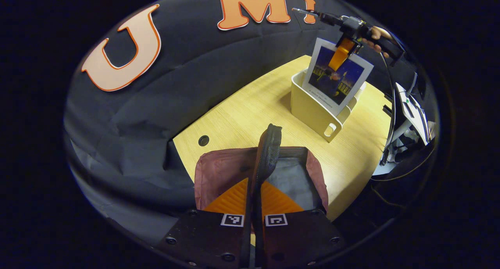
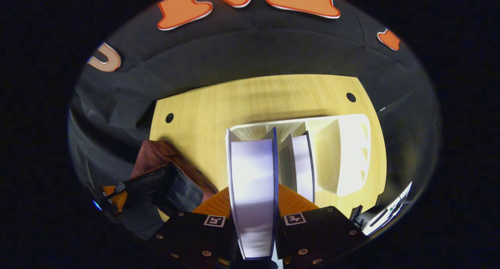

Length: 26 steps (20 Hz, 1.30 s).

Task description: Open the schoolbag, grab two books from the bookshelf and put them into the schoolbag.

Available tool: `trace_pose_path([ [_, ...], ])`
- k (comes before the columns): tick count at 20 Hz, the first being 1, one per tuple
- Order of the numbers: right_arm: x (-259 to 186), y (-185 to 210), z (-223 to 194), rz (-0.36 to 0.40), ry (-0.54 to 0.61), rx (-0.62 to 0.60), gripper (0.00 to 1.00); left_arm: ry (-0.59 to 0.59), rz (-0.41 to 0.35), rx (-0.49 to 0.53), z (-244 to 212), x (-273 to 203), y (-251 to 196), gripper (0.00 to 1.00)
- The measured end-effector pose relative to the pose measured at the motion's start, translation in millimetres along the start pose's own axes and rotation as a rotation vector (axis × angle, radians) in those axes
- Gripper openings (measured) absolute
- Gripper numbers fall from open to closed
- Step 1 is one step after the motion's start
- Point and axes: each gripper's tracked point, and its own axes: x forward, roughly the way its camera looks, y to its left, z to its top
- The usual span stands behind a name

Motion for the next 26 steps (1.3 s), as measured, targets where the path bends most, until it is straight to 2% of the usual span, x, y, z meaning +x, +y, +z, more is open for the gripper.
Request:
trace_pose_path([
  [5,-55.4,14.0,0.9,0.073,-0.096,0.018,0.39,0.002,0.001,-0.003,1.9,0.2,1.3,0.06],
  [11,-81.5,39.9,-17.8,0.18,-0.155,0.067,0.39,0.008,-0.004,0.007,4.9,-0.2,2.0,0.06],
  [13,-74.3,55.9,-25.8,0.241,-0.175,0.106,0.39,-0.005,-0.025,-0.011,7.7,2.8,-5.7,0.06],
  [16,-55.7,81.3,-48.5,0.336,-0.137,0.191,0.39,-0.025,-0.02,-0.017,8.7,1.6,-3.9,0.06],
  [21,-30.8,114.1,-69.9,0.435,-0.112,0.278,0.38,-0.037,-0.024,-0.06,7.0,-1.4,-0.8,0.06],
  [26,-4.7,150.6,-97.2,0.484,-0.076,0.314,0.38,-0.053,-0.03,-0.088,7.0,-1.0,-5.0,0.05],
])
